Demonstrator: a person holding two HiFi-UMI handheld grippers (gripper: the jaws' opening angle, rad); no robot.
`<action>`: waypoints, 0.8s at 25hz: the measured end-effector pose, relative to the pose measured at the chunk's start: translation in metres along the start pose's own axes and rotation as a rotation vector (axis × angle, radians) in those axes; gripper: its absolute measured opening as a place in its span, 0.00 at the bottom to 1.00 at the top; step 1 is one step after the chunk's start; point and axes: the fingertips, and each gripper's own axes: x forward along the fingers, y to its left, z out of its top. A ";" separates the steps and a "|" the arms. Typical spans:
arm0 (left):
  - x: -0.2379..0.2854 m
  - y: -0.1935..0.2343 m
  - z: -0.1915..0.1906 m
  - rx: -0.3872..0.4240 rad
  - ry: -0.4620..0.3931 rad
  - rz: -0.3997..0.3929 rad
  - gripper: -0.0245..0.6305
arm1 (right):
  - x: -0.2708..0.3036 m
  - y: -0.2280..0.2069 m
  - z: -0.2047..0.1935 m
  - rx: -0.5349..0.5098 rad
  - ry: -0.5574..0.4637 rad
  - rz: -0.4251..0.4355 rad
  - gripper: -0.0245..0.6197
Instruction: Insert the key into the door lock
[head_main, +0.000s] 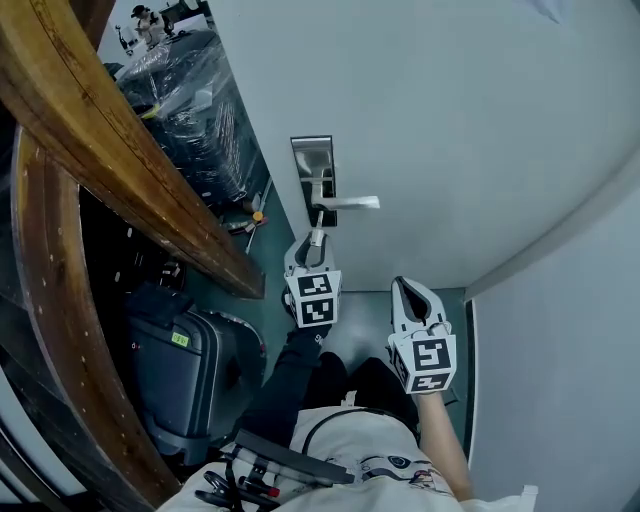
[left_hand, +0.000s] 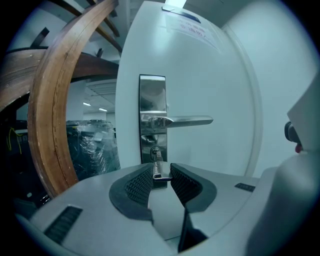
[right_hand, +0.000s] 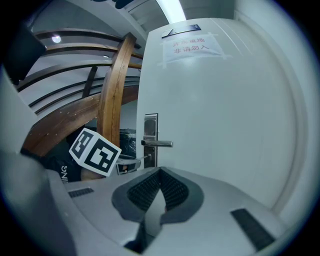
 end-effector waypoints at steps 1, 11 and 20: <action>0.002 0.001 0.000 -0.003 -0.002 0.002 0.22 | 0.001 -0.001 0.000 -0.001 0.000 0.000 0.05; 0.016 0.009 0.002 -0.024 -0.013 0.010 0.22 | 0.011 -0.004 -0.007 -0.008 0.012 0.004 0.05; 0.021 0.007 -0.003 -0.027 -0.010 0.006 0.22 | 0.016 -0.004 -0.010 -0.017 0.010 0.011 0.05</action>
